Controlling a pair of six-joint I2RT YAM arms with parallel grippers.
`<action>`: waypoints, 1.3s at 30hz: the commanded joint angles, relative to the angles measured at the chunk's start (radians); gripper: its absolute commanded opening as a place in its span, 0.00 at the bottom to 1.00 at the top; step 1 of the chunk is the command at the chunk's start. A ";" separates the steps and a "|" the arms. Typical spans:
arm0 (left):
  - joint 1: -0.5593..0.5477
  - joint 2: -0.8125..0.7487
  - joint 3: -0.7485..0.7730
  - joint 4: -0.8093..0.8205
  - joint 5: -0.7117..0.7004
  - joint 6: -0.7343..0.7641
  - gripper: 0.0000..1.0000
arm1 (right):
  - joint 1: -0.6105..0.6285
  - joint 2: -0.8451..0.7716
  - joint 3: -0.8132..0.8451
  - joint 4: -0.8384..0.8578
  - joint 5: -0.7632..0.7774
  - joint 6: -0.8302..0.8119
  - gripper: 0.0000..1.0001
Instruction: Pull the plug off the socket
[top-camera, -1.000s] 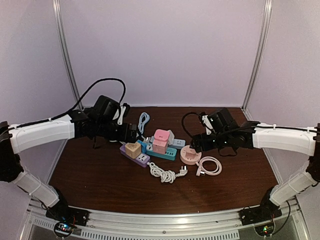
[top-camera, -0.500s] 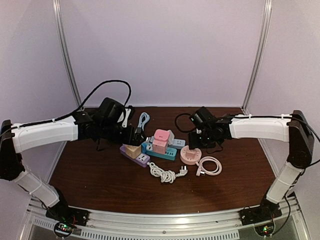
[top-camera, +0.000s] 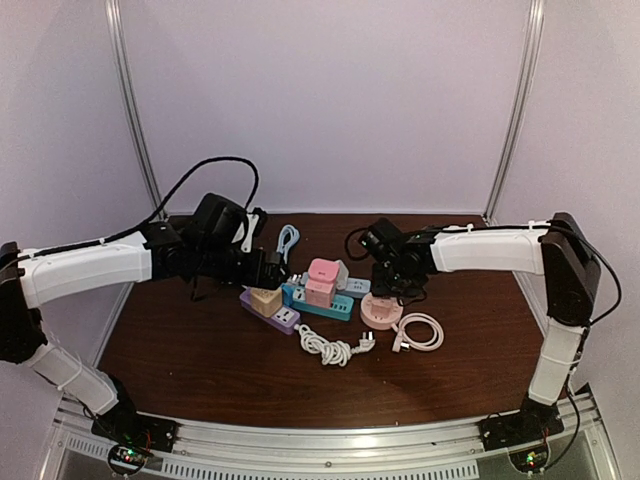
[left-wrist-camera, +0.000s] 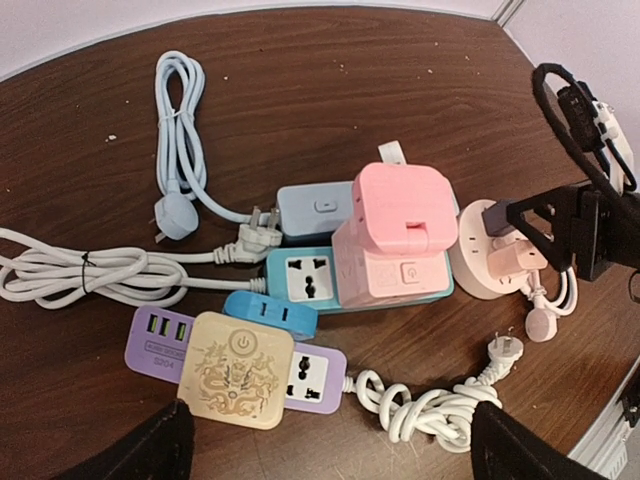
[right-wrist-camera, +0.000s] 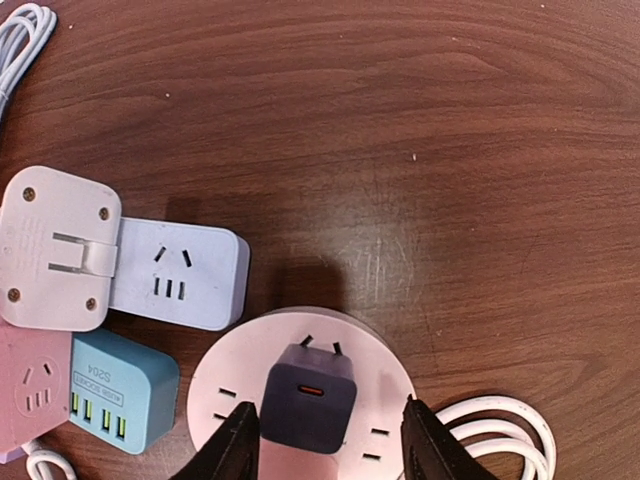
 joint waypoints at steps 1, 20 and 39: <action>-0.003 -0.027 -0.014 0.037 -0.002 0.013 0.98 | 0.008 0.048 0.068 0.002 0.046 0.025 0.48; -0.004 0.018 -0.014 0.131 0.143 -0.047 0.98 | 0.003 -0.030 -0.075 0.072 0.054 -0.068 0.20; -0.149 0.261 0.064 0.377 0.301 -0.217 0.71 | 0.004 -0.327 -0.370 0.129 -0.029 -0.198 0.14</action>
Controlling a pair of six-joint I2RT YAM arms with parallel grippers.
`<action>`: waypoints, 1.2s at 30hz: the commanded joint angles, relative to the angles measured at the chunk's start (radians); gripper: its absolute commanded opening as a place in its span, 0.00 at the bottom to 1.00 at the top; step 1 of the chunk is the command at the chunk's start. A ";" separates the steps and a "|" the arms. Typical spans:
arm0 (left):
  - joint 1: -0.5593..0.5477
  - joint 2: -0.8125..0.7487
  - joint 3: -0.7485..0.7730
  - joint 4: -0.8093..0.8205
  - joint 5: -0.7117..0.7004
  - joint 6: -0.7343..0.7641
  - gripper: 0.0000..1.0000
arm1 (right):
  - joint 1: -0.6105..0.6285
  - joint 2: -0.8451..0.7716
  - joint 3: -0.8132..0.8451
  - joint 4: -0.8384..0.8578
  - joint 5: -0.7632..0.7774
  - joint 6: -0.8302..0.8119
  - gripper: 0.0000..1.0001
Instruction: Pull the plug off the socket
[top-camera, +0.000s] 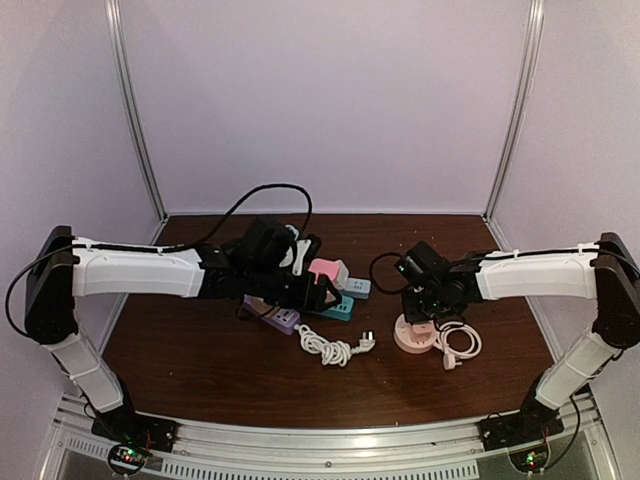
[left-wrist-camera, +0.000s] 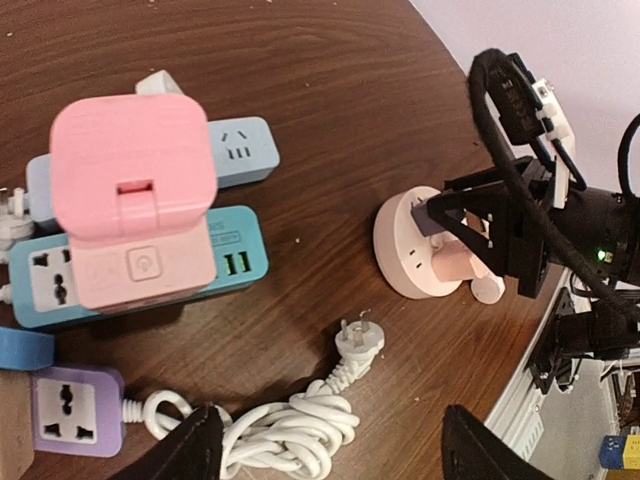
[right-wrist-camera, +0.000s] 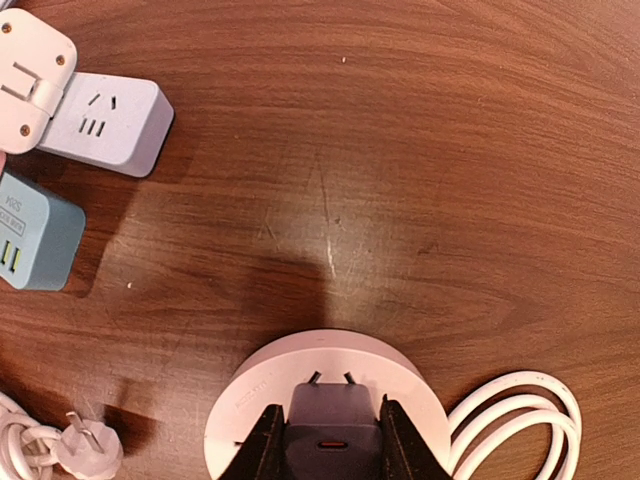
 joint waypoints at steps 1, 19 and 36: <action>-0.016 0.059 0.036 0.135 0.073 -0.083 0.67 | 0.004 -0.055 -0.013 0.043 -0.008 -0.022 0.14; -0.078 0.363 0.222 0.238 0.210 -0.154 0.17 | 0.018 -0.030 0.008 0.132 -0.115 0.047 0.11; -0.117 0.564 0.387 0.225 0.145 -0.128 0.03 | 0.035 -0.022 0.000 0.146 -0.122 0.095 0.07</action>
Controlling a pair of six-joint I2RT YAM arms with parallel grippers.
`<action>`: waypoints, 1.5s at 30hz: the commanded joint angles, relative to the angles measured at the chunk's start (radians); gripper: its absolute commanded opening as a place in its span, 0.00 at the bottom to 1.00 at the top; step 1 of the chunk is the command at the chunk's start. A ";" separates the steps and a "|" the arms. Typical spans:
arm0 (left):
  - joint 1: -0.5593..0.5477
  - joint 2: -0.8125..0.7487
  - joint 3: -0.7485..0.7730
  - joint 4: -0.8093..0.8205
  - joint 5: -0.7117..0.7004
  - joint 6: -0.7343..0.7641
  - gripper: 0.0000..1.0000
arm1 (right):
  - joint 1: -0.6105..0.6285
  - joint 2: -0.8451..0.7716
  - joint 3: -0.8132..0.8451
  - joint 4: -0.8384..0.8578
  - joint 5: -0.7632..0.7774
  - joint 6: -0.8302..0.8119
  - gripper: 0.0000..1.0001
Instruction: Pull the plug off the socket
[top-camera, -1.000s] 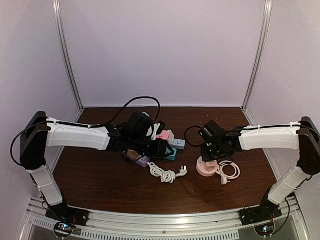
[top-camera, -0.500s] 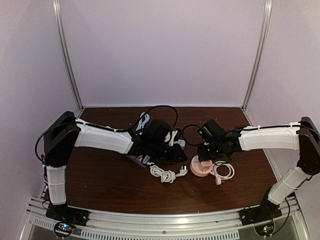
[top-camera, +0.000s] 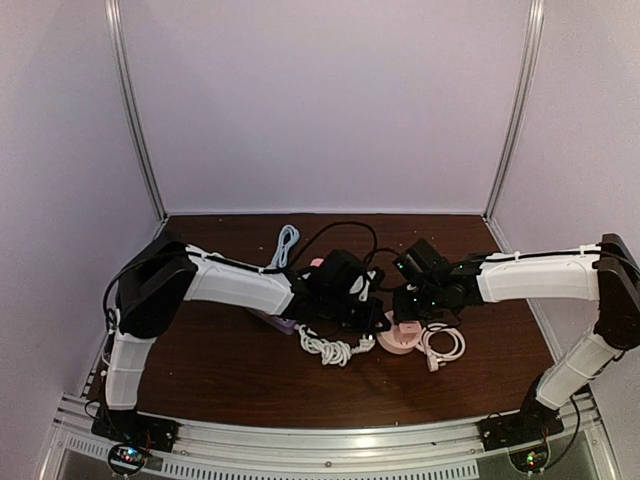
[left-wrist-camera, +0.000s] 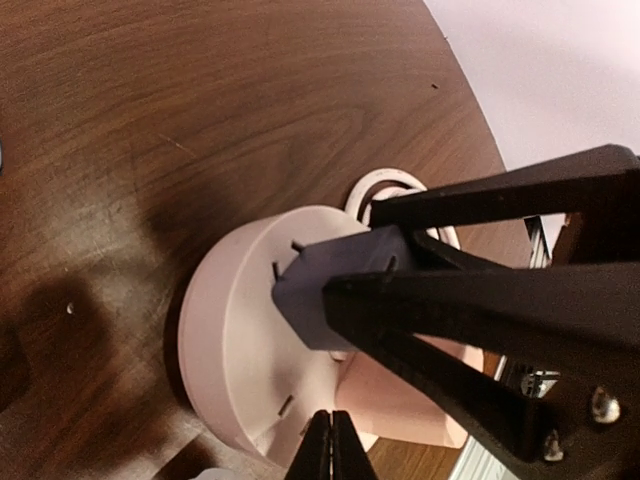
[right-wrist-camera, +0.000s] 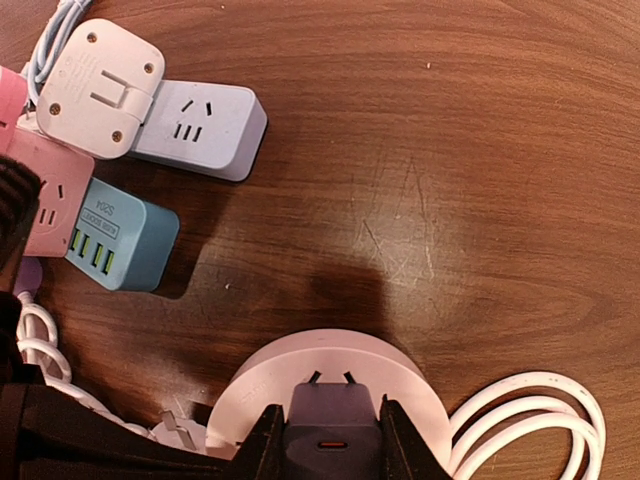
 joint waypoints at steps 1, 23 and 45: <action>-0.004 0.039 0.036 0.023 -0.053 0.015 0.02 | 0.013 0.004 0.017 0.050 -0.006 0.024 0.07; -0.028 0.125 0.031 -0.135 -0.188 -0.040 0.00 | 0.056 0.006 0.029 0.070 0.092 -0.035 0.03; -0.032 0.164 0.013 -0.253 -0.219 -0.078 0.00 | 0.119 -0.037 0.061 0.059 0.228 -0.138 0.00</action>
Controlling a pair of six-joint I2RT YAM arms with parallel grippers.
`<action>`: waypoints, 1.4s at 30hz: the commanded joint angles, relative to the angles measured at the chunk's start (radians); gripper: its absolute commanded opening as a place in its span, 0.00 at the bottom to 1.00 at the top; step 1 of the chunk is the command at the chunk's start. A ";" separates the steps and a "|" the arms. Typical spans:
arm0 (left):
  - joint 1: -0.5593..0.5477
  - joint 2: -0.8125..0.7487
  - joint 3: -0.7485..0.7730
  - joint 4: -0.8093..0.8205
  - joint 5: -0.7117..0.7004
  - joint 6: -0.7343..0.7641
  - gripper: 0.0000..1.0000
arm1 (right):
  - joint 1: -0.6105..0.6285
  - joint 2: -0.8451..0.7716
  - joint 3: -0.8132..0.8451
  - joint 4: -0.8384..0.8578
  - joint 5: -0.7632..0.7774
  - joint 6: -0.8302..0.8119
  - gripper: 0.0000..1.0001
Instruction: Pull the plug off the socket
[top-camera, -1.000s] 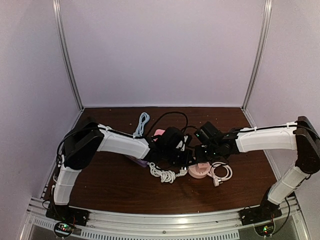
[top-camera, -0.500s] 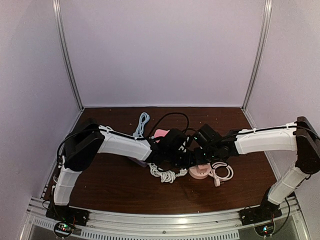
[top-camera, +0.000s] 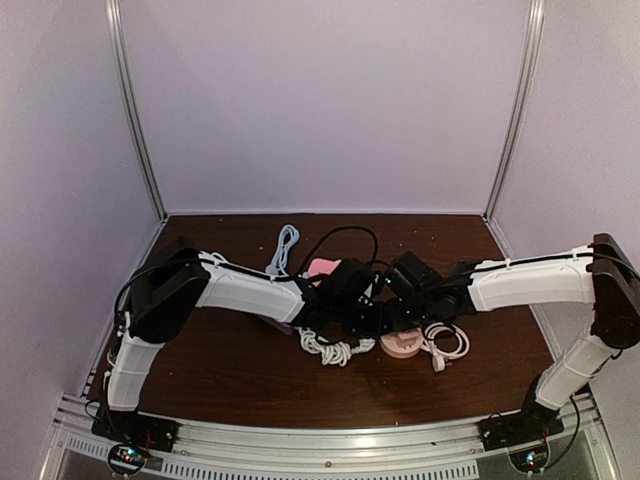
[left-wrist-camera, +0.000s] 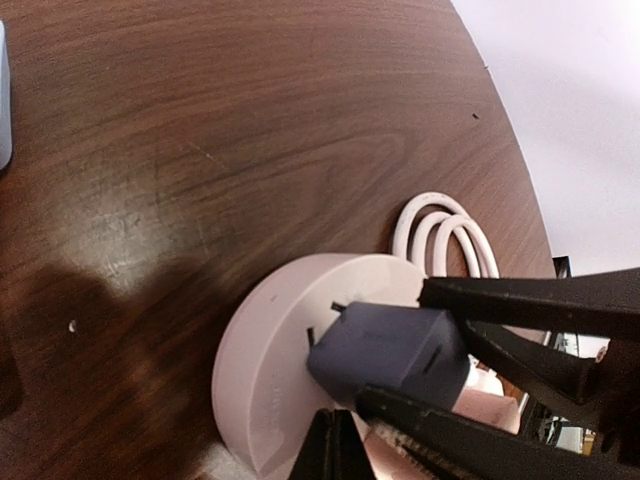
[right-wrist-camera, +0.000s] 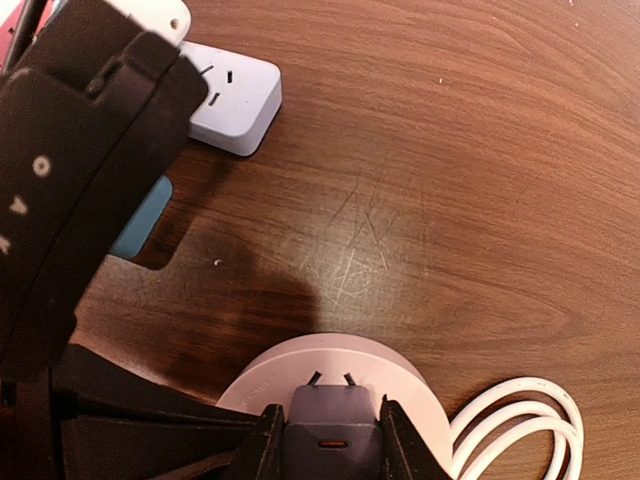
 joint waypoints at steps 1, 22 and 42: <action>0.002 0.097 -0.034 -0.244 -0.065 -0.008 0.00 | 0.032 -0.069 0.051 0.077 0.100 -0.042 0.00; 0.001 0.134 0.015 -0.313 -0.079 -0.002 0.00 | -0.020 -0.091 -0.008 0.140 -0.051 0.011 0.00; -0.002 0.156 0.077 -0.379 -0.090 0.008 0.00 | -0.011 -0.146 -0.107 0.260 0.005 0.005 0.00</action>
